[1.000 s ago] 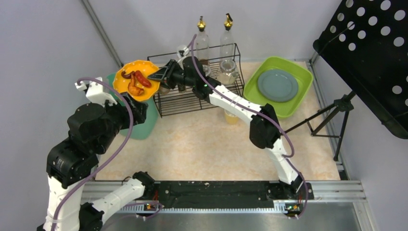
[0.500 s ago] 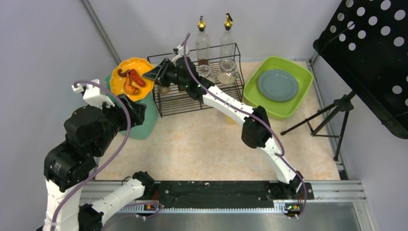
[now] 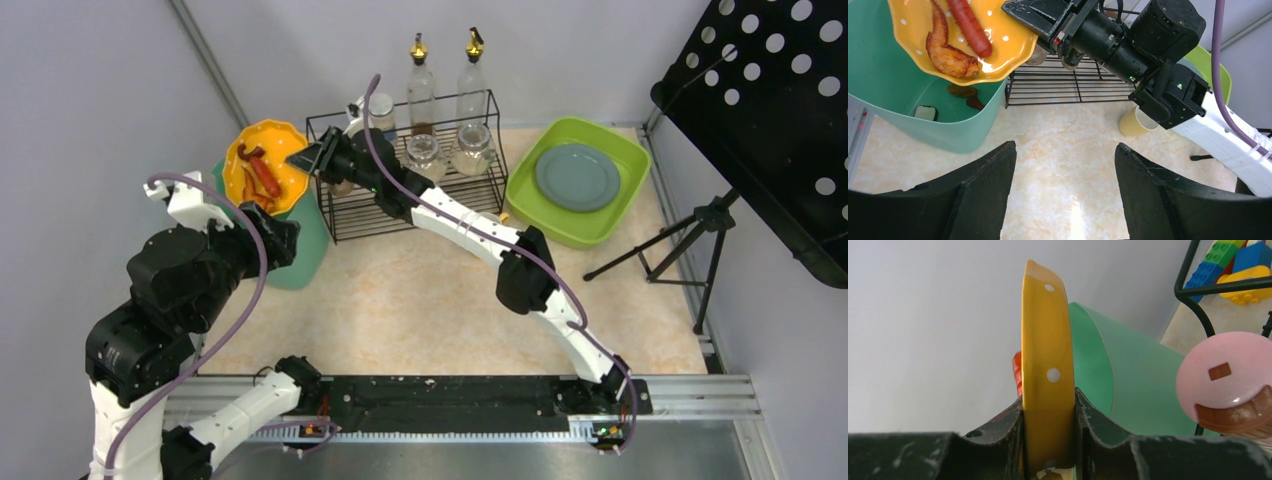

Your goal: Clear the kitchen counter

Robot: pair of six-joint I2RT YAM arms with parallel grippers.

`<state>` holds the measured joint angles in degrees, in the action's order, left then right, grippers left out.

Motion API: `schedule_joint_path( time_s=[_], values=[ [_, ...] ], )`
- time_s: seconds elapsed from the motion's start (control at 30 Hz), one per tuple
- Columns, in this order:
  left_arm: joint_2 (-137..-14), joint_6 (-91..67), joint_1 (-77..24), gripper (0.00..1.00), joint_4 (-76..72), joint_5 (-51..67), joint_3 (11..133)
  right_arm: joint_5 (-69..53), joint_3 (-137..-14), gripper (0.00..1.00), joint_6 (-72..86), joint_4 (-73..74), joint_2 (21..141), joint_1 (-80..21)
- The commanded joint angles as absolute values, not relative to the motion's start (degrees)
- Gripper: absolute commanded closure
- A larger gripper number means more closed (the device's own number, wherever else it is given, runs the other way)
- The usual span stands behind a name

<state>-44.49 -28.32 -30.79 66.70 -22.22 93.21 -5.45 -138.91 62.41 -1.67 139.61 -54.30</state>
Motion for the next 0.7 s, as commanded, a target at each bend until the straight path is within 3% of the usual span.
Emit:
schedule_joint_path(
  time_s=[0.0, 0.67],
  values=[
    [-43.62, -27.6, -30.59, 0.23, 66.17, -23.21, 93.16, -2.29, -145.84, 1.0, 59.43, -18.5, 138.52, -55.64],
    [-43.07, -27.57, -30.72, 0.23, 66.62, -23.34, 92.94, 1.61, -143.59, 1.0, 38.23, -33.34, 139.05, -58.99]
  ],
)
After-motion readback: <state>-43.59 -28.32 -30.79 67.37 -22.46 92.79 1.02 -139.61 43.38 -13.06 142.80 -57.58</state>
